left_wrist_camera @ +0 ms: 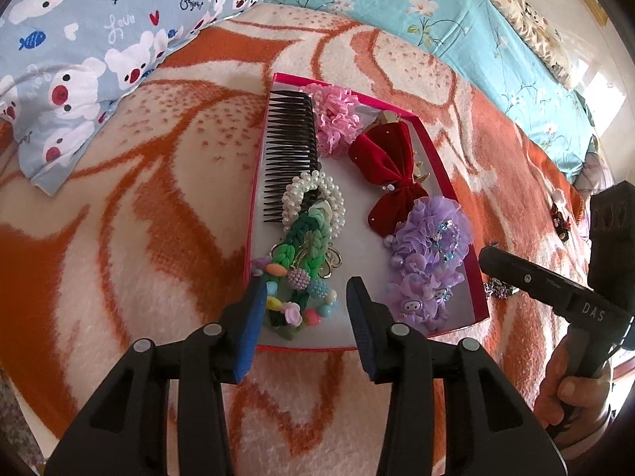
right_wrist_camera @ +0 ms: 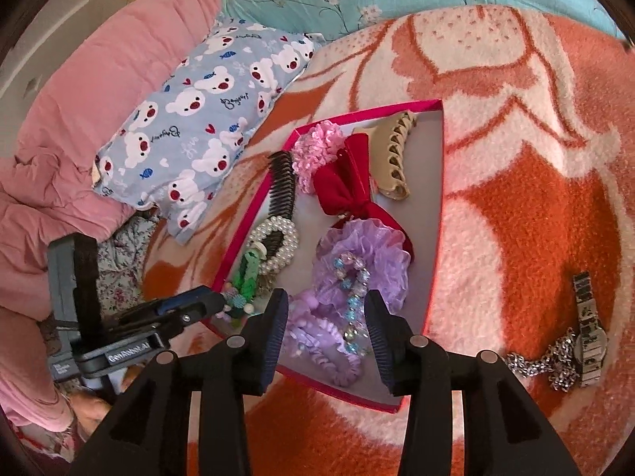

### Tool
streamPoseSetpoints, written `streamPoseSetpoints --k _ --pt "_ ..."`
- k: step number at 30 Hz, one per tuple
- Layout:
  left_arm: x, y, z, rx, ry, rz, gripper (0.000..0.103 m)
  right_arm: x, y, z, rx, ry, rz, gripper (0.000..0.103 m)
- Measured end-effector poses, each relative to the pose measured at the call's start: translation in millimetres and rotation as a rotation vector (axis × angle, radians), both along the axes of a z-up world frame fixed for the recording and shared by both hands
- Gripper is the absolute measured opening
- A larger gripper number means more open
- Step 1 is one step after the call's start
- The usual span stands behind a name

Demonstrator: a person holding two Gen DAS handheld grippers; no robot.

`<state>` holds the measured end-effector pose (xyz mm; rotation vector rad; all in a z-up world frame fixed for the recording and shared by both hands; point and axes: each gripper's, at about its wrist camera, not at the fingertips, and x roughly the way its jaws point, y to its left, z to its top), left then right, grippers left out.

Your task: Organize jewelry

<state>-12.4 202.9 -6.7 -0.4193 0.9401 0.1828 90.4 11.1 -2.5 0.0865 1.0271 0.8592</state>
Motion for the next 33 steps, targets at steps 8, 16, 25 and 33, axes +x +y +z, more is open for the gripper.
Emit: streamPoseSetpoints --k 8,16,25,33 --pt "-12.3 -3.0 5.3 0.027 0.002 0.006 0.061 -10.3 -9.5 4.3 -0.028 -0.045 -0.004 0.057" --pt "-25.6 -6.5 10.4 0.056 0.010 0.022 0.083 -22.5 -15.2 10.5 -0.053 -0.080 0.011 0.076" --pt "-43.4 -6.0 14.2 0.078 0.037 0.069 0.086 -36.1 -25.2 9.0 -0.137 -0.120 0.023 0.093" --pt "-52.7 -19.5 19.2 0.166 0.056 0.063 0.086 -51.8 -28.3 3.0 -0.203 -0.144 0.060 0.096"
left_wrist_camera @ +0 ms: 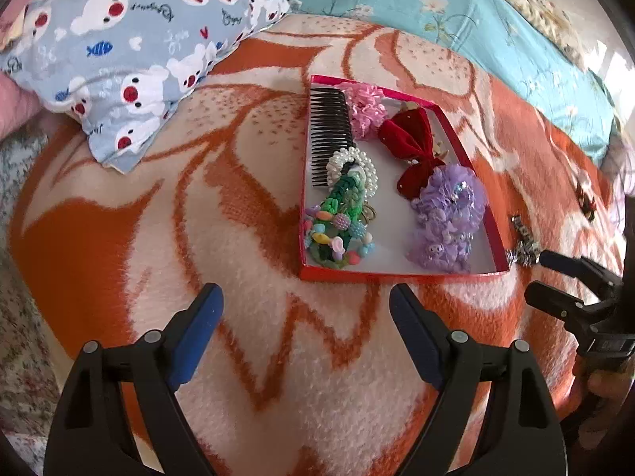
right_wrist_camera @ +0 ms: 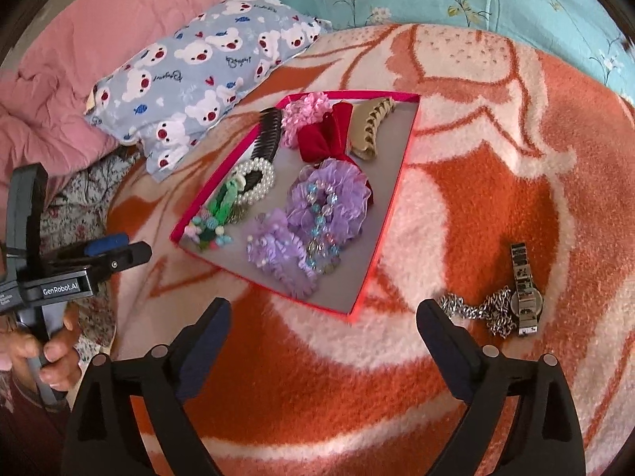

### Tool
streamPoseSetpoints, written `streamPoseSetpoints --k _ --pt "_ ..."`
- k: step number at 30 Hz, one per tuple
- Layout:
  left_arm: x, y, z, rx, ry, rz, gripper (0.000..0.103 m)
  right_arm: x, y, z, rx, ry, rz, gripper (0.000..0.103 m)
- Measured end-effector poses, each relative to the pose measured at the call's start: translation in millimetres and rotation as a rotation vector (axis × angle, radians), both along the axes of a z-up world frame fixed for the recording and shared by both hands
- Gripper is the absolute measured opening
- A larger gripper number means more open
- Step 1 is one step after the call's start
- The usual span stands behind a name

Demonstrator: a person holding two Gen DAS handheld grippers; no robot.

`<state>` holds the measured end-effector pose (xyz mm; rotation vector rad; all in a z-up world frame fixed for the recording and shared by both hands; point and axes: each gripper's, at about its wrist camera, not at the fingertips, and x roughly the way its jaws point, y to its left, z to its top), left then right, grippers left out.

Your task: Organize jewelry

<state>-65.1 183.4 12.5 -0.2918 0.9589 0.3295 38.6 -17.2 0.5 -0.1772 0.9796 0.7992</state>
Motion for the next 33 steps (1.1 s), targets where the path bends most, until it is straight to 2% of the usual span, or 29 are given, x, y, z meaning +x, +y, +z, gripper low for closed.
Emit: streamPoseSetpoints --k 7,14,22,33 --pt "-5.4 -10.8 4.9 0.076 0.012 -0.007 0.087 -8.1 -1.5 -2.5 -0.003 0.008 0.003 0.097" --pt "-3.0 -28.8 2.3 0.190 0.073 -0.029 0.090 -13.8 1.6 -4.8 -0.030 0.035 0.010 0.098" --pt "7.0 -37.4 3.8 0.223 0.090 -0.045 0.091 -13.9 4.9 -2.3 -0.044 0.028 -0.001 0.098" --pt "18.2 -33.8 0.7 0.202 0.105 -0.029 0.091 -4.2 12.1 -4.5 -0.073 0.036 -0.016 0.099"
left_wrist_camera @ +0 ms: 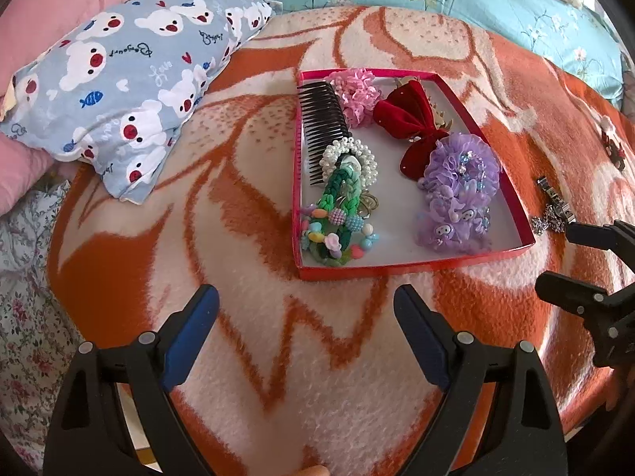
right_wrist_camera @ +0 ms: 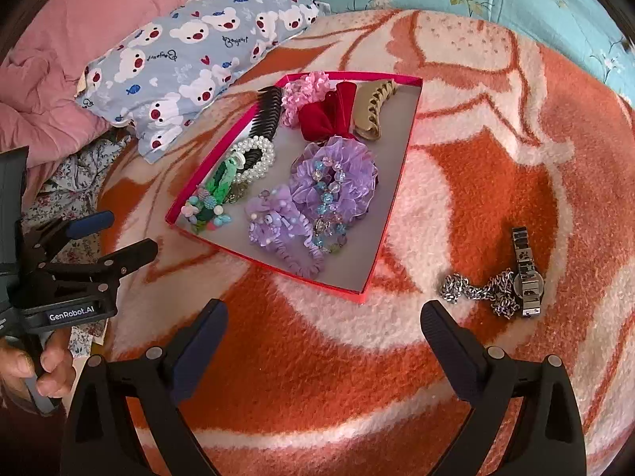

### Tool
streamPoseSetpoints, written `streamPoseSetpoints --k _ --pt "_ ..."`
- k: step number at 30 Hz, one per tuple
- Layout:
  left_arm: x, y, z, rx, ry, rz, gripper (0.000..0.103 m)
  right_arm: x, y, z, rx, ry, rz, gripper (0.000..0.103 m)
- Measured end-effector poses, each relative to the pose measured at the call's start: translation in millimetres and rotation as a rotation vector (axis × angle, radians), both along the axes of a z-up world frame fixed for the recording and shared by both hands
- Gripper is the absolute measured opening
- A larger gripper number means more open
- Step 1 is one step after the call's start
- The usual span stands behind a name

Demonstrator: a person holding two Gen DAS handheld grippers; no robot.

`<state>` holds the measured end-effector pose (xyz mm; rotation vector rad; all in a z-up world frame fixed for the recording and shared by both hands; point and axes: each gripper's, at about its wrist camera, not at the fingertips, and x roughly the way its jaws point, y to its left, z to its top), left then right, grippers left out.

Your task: Organize jewelry

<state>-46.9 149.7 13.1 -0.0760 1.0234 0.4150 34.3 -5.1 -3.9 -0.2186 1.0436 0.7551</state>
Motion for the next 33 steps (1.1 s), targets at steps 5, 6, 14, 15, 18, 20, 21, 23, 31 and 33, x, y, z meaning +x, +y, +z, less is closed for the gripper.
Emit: streamPoseSetpoints --k 5,6,14,15,18,20,21,23,31,33 --pt "4.6 -1.3 2.6 0.000 -0.007 -0.006 0.091 4.0 3.4 -2.5 -0.009 0.009 -0.005 0.099" --pt "5.7 -1.1 3.0 0.001 -0.008 -0.006 0.091 4.6 3.7 -2.3 -0.009 0.009 -0.005 0.099" --pt "10.1 -0.7 3.0 0.004 -0.008 -0.009 0.091 10.1 6.9 1.1 -0.006 0.007 -0.008 0.099" --pt "10.2 -0.6 3.0 0.005 -0.009 -0.009 0.091 10.4 7.9 1.9 -0.006 0.005 -0.007 0.099" --pt "10.9 1.3 3.8 0.006 -0.014 -0.004 0.091 12.1 10.3 3.5 -0.006 0.003 0.000 0.099" --pt "10.6 3.6 4.9 0.003 -0.018 -0.001 0.091 12.7 12.4 4.4 -0.005 0.002 0.004 0.099" --pt "9.9 4.4 5.3 0.003 -0.020 0.000 0.091 12.8 13.4 4.7 -0.005 0.001 0.005 0.099" --pt "9.8 5.8 5.9 0.004 -0.023 0.003 0.091 13.3 15.3 5.1 -0.004 0.002 0.008 0.099" --pt "9.7 9.9 5.9 0.004 -0.027 0.010 0.091 14.7 19.1 5.7 -0.005 0.000 0.018 0.099" --pt "9.7 10.7 5.8 0.005 -0.027 0.012 0.091 14.7 19.3 5.6 -0.005 0.000 0.018 0.099"
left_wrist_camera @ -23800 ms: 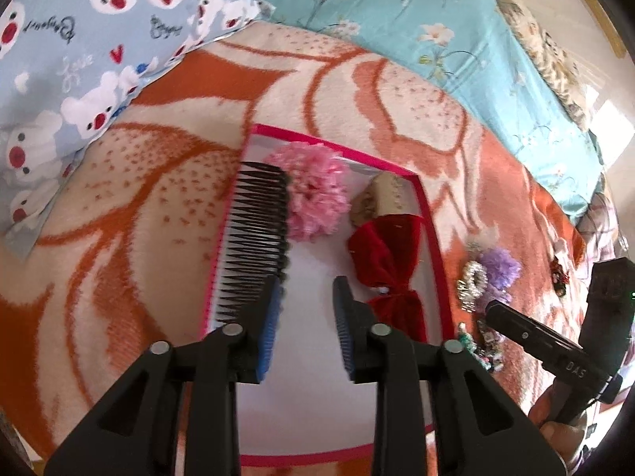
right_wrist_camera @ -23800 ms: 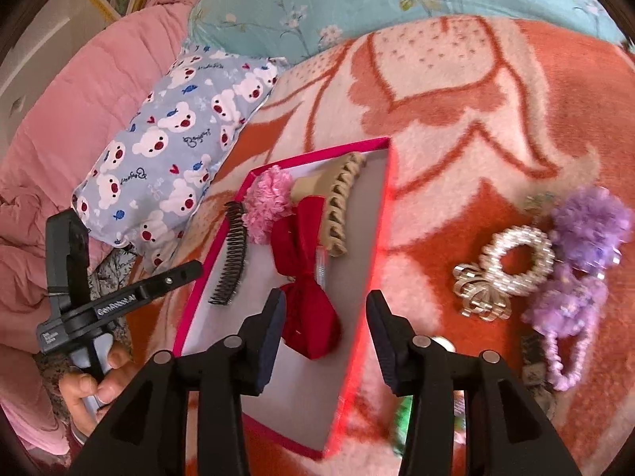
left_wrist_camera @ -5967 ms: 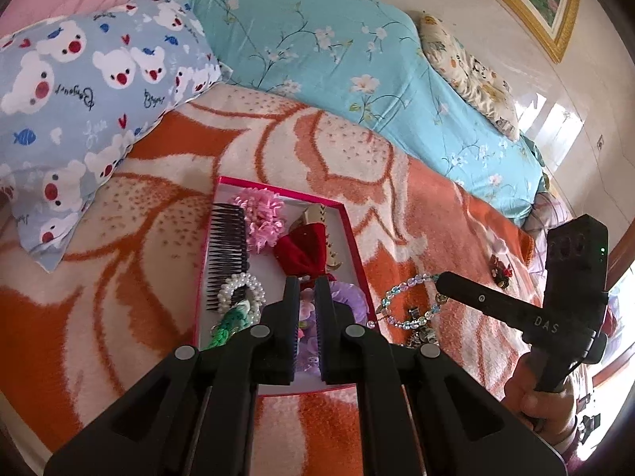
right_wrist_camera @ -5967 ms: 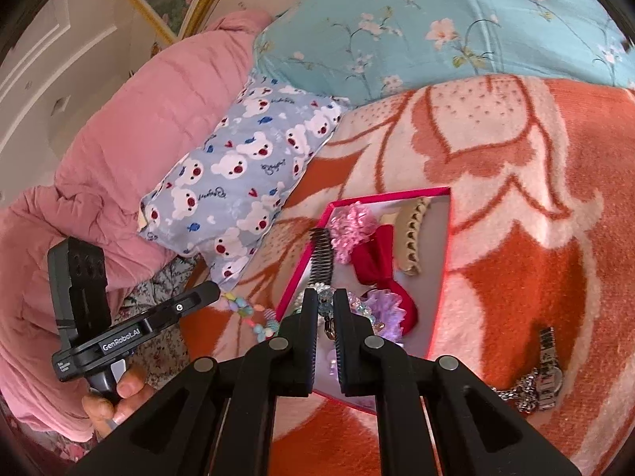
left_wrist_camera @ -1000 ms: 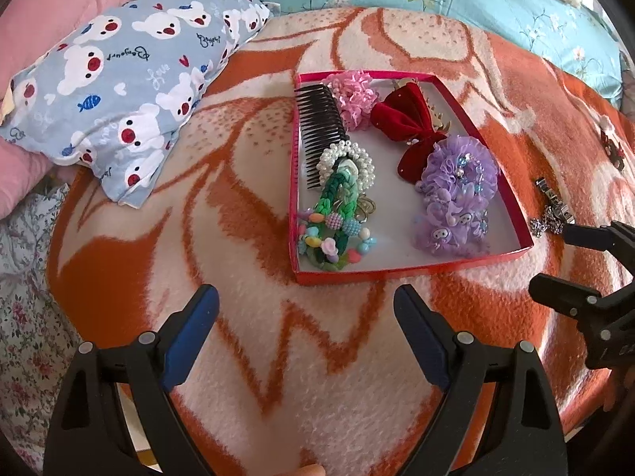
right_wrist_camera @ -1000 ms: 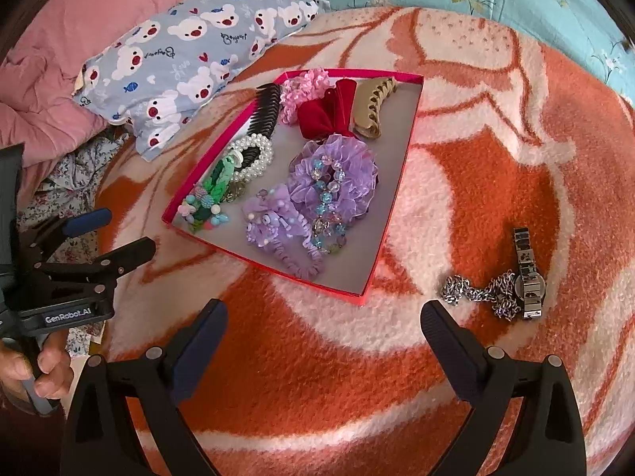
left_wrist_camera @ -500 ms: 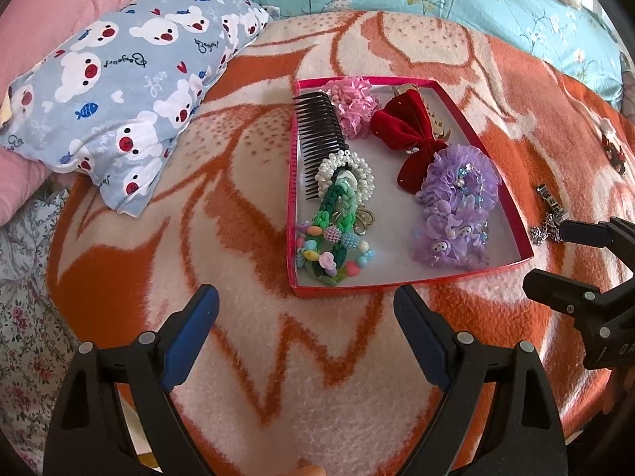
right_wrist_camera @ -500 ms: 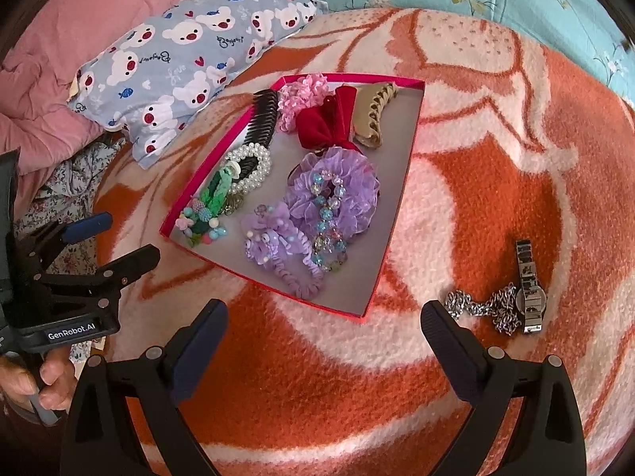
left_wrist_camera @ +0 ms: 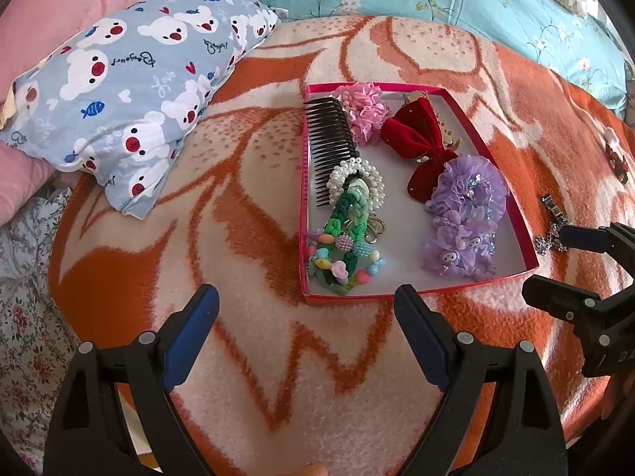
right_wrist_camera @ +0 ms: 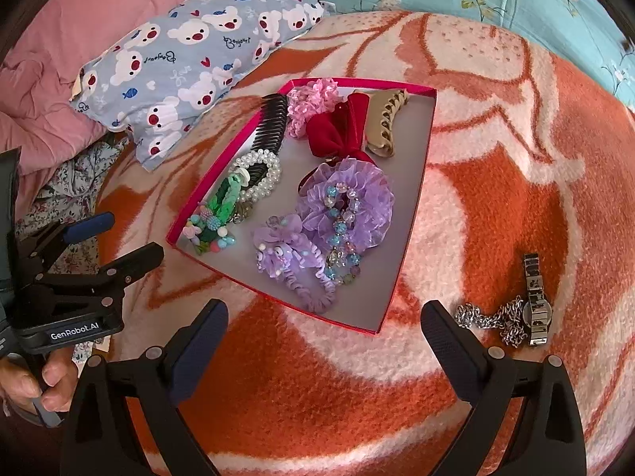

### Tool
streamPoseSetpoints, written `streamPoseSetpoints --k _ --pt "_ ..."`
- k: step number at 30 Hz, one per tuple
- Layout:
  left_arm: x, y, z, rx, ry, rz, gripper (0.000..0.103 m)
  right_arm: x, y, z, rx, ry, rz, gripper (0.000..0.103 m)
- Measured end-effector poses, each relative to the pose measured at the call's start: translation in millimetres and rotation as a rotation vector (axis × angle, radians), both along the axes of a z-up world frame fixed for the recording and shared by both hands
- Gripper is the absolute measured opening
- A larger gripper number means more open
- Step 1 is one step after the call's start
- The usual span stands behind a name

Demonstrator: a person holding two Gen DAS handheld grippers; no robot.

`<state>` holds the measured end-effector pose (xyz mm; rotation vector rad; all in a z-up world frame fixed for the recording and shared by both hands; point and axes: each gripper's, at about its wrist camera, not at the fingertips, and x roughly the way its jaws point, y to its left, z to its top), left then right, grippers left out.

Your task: Organize jewelry

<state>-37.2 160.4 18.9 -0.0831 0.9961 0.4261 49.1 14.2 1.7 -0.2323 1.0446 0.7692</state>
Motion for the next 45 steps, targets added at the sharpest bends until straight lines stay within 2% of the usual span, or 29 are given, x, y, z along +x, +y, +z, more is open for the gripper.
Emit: streamPoseSetpoints --k 12,45 --pt "0.5 3.4 0.6 0.003 -0.006 0.004 0.091 3.3 3.1 9.2 0.016 -0.015 0.003 0.099" --pt "3.5 5.1 3.6 0.026 -0.027 0.005 0.091 3.4 7.0 10.5 0.024 -0.016 0.007 0.099"
